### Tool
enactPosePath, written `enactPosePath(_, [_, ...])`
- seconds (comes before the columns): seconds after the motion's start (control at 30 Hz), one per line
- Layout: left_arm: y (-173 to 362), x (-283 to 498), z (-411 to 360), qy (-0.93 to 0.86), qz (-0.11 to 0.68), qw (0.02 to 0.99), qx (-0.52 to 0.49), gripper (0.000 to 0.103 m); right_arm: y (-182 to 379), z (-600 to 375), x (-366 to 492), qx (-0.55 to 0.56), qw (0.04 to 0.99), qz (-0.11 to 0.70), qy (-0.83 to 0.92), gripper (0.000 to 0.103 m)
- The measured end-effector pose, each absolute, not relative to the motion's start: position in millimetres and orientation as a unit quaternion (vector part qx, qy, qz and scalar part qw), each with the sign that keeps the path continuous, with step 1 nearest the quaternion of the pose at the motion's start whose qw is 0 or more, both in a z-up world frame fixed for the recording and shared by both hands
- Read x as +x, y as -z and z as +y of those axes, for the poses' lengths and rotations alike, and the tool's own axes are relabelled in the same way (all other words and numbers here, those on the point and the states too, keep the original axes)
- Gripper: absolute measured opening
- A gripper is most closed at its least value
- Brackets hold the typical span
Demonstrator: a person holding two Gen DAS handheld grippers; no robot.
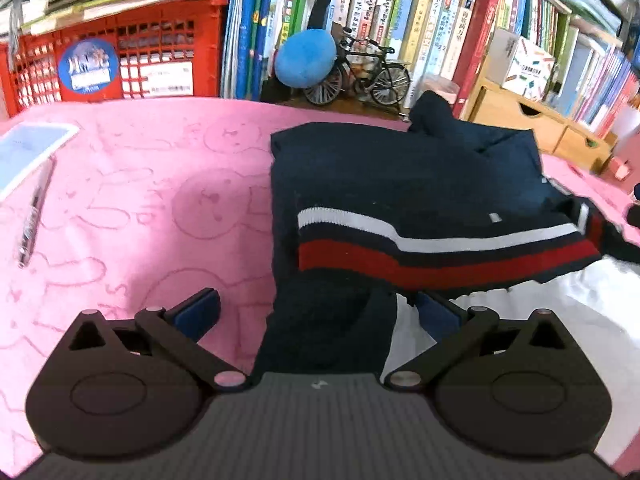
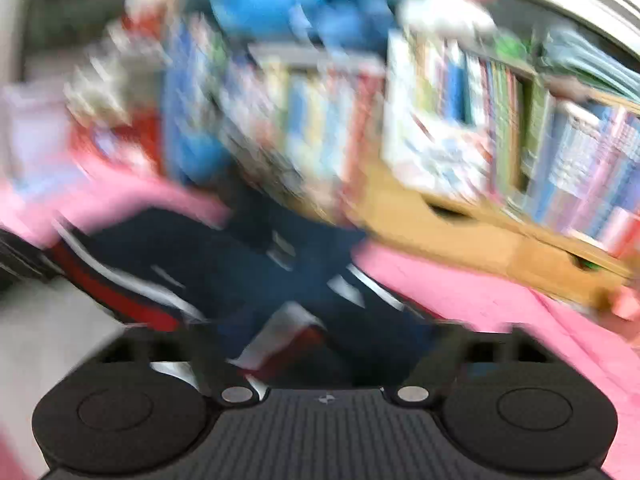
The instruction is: Fold clothes
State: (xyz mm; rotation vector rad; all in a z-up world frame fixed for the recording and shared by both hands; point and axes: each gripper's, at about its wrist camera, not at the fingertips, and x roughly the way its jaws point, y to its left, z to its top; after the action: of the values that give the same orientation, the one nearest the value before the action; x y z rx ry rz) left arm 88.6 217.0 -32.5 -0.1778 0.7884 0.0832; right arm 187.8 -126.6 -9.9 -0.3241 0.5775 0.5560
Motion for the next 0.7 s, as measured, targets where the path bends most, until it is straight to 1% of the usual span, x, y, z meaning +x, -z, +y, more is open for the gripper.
enactPosePath(0.07, [33.0, 86.7, 214.1, -0.046, 0.381, 0.920, -0.080, 0.103, 29.1, -118.3, 195.3, -0.166, 0.893, 0.319, -0.271, 0.041])
enactPosePath(0.1, [31.7, 85.7, 213.1, -0.049, 0.377, 0.921, -0.080, 0.103, 39.6, -113.3, 196.3, -0.167, 0.885, 0.336, -0.276, 0.038])
enactPosePath(0.13, [30.2, 84.7, 212.2, -0.052, 0.373, 0.923, -0.080, 0.103, 47.8, -109.5, 196.5, -0.166, 0.879, 0.348, -0.280, 0.029])
enactPosePath(0.17, [27.4, 79.9, 211.7, -0.061, 0.353, 0.930, -0.088, 0.103, 40.1, -114.1, 192.1, -0.155, 0.889, 0.332, -0.274, 0.025])
enactPosePath(0.2, [24.5, 74.6, 211.3, -0.071, 0.330, 0.936, -0.097, 0.103, 32.4, -118.6, 187.6, -0.143, 0.899, 0.315, -0.268, 0.015])
enactPosePath(0.23, [22.3, 63.7, 213.9, -0.092, 0.292, 0.944, -0.123, 0.098, 24.8, -123.2, 183.1, -0.131, 0.908, 0.299, -0.261, 0.014])
enactPosePath(0.27, [20.2, 51.9, 217.1, -0.115, 0.249, 0.950, -0.151, 0.088, 17.1, -127.7, 178.6, -0.119, 0.917, 0.282, -0.255, 0.014])
enactPosePath(0.3, [17.9, 49.0, 220.4, -0.115, 0.236, 0.950, -0.168, 0.083, 9.5, -132.3, 174.2, -0.107, 0.926, 0.265, -0.248, 0.013])
enactPosePath(0.33, [15.7, 47.5, 223.8, -0.112, 0.228, 0.949, -0.184, 0.068, 1.8, -136.8, 169.7, -0.095, 0.933, 0.248, -0.241, 0.013])
enactPosePath(0.37, [13.5, 46.1, 227.2, -0.109, 0.219, 0.949, -0.200, 0.059, -5.8, -141.4, 165.2, -0.083, 0.941, 0.231, -0.234, 0.013])
enactPosePath(0.4, [11.2, 44.6, 230.6, -0.106, 0.210, 0.948, -0.216, 0.057, -13.7, -146.1, 161.2, -0.070, 0.947, 0.214, -0.228, 0.013])
enactPosePath(0.5, [1.8, 46.4, 229.9, -0.088, 0.196, 0.955, -0.204, 0.057, -37.5, -166.4, 160.7, -0.040, 0.957, 0.184, -0.219, 0.014])
enactPosePath(0.53, [-1.1, 45.4, 229.7, -0.085, 0.191, 0.958, -0.199, 0.069, -30.6, -171.0, 165.3, -0.034, 0.953, 0.205, -0.219, 0.016])
enactPosePath(0.57, [-2.3, 46.8, 229.7, -0.075, 0.196, 0.958, -0.195, 0.096, -23.7, -175.5, 170.0, -0.028, 0.949, 0.225, -0.219, 0.017])
enactPosePath(0.6, [-3.3, 48.6, 229.7, -0.063, 0.202, 0.958, -0.192, 0.103, -16.9, -180.1, 174.6, -0.021, 0.944, 0.246, -0.218, 0.028])
enactPosePath(0.63, [-2.6, 48.7, 228.6, -0.043, 0.208, 0.959, -0.187, 0.103, -10.0, -184.6, 179.2, -0.015, 0.939, 0.266, -0.218, 0.051])
enactPosePath(0.67, [-1.5, 50.2, 225.9, -0.024, 0.217, 0.960, -0.177, 0.103, -3.1, -189.2, 183.8, -0.009, 0.933, 0.286, -0.217, 0.066])
enactPosePath(0.7, [0.1, 54.5, 223.0, -0.015, 0.230, 0.959, -0.165, 0.103, 3.8, -193.7, 188.4, -0.003, 0.927, 0.307, -0.216, 0.084])
